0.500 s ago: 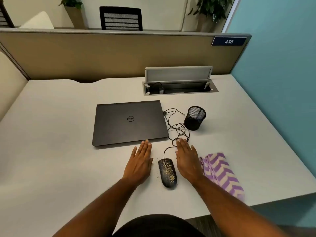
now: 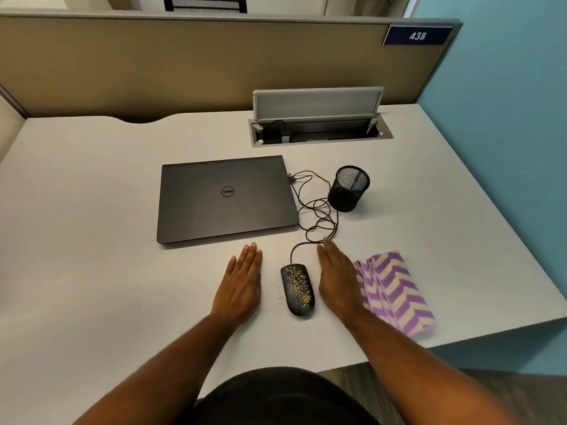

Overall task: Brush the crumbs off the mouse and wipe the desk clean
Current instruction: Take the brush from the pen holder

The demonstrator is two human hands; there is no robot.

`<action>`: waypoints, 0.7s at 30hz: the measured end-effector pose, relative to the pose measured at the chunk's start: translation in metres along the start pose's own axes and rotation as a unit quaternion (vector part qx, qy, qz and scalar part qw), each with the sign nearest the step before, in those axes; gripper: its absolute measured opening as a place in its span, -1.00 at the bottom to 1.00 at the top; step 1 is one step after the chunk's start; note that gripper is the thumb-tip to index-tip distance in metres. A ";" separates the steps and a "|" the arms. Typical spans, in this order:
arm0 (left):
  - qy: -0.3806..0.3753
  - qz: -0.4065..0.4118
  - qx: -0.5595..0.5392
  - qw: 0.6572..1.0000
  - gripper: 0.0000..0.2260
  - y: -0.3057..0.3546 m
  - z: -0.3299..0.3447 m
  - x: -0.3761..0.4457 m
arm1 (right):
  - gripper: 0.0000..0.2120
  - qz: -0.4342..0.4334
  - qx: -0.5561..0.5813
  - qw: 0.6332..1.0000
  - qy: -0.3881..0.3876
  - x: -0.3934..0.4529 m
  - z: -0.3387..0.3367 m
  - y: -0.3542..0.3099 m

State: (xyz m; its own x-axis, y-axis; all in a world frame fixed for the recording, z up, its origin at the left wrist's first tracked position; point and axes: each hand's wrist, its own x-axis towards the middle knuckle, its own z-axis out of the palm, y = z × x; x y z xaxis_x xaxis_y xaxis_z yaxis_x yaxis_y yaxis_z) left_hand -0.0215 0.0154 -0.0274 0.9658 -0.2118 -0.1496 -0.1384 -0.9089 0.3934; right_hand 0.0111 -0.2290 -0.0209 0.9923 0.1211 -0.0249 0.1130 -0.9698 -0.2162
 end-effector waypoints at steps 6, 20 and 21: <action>0.012 0.004 -0.005 1.000 -0.42 -0.001 0.002 0.000 | -0.30 -0.007 0.001 1.000 -0.001 -0.001 0.003 0.003; 0.047 0.004 -0.044 0.998 -0.46 0.001 -0.002 0.010 | -0.37 0.001 0.011 1.000 0.026 0.001 0.000 0.001; 0.057 0.009 -0.041 0.998 -0.46 0.002 -0.005 0.014 | -0.39 0.007 0.015 1.000 0.027 0.002 -0.002 0.000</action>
State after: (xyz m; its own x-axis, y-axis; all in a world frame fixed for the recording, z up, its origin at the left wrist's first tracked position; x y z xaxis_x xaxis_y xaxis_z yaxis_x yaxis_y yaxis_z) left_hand -0.0070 0.0121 -0.0246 0.9826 -0.1814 -0.0403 -0.1417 -0.8718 0.4690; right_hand 0.0135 -0.2287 -0.0189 0.9952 0.0951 0.0238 0.0980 -0.9646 -0.2447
